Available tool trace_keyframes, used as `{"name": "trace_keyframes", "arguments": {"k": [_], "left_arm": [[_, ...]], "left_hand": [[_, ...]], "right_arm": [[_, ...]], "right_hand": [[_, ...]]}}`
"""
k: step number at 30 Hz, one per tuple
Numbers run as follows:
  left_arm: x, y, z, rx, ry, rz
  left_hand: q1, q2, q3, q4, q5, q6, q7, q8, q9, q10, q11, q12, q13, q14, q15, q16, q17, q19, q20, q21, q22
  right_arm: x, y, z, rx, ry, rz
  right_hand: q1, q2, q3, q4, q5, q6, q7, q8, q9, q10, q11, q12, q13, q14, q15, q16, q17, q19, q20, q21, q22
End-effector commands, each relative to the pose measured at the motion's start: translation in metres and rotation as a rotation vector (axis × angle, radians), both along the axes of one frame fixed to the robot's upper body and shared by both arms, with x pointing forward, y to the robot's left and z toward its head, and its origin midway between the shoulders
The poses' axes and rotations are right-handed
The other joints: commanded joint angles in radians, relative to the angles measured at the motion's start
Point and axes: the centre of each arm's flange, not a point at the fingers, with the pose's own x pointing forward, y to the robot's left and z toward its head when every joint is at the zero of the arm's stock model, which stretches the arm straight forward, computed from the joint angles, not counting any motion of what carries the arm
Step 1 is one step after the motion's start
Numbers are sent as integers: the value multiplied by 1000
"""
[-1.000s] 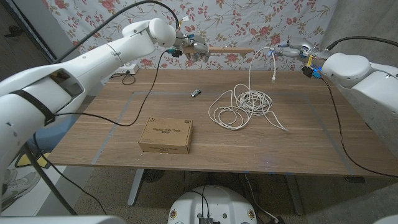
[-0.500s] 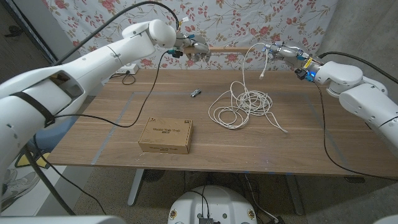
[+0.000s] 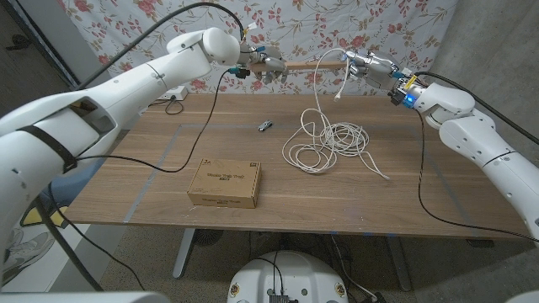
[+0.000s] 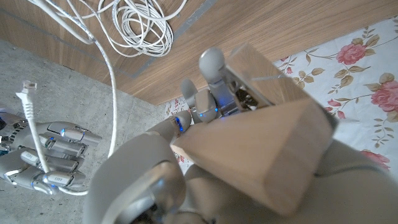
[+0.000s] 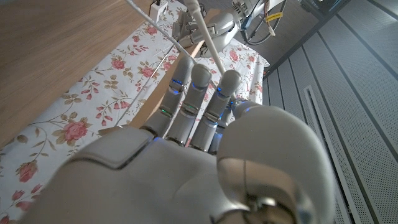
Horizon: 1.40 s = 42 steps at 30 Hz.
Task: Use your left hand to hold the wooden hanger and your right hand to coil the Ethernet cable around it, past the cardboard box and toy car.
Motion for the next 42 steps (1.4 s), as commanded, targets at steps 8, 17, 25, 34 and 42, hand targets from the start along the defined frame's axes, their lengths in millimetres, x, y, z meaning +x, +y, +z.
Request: {"name": "trace_keyframes", "arguments": {"k": [8,17,25,34,42], "left_arm": [[0,2,-9,-48,29,-62],[-8,26,-15,-171,67,-130],[-10,43,-21,-222,41,-74],[-13,53,-25,-295,9,-76],[-9,45,-26,-220,-20,24]], "left_hand": [[-7,-5,11,3,0,5,7,8,0,-4,0,5,4,-7,0,7,7,-1,3,3,0],[-7,-6,12,3,1,6,8,10,-1,-2,1,6,4,-7,0,6,3,-2,4,4,0],[-7,-6,14,2,1,5,9,12,-1,-2,1,6,4,-6,0,9,1,-1,3,5,0],[-8,-5,15,3,1,5,9,14,-2,-1,-2,6,4,-9,2,7,-3,0,3,6,0],[-8,-4,16,2,1,0,8,18,2,2,-1,6,4,-3,2,13,-4,7,0,6,-4]], "right_arm": [[-9,-26,26,116,-78,-18],[-12,-51,34,200,-93,-40],[-19,-62,32,251,-110,-41],[-26,-68,30,267,-125,-54],[-30,-67,30,264,-124,-47]], "right_hand": [[-4,4,29,-6,-1,5,-17,2,-8,3,-13,1,33,-32,-91,55,2,-54,-17,18,8],[-10,2,29,0,-1,8,-24,2,-12,4,-13,-2,49,-47,-90,80,1,-83,-11,25,8],[-17,1,29,4,1,11,-27,3,-15,8,-13,-6,61,-58,-91,104,1,-97,-13,34,6],[-24,1,30,8,2,11,-31,3,-16,11,-14,-9,74,-67,-91,128,0,-108,-14,43,5],[-27,1,31,8,3,11,-30,5,-16,11,-15,-14,78,-71,-91,141,0,-114,-14,47,4]]}}
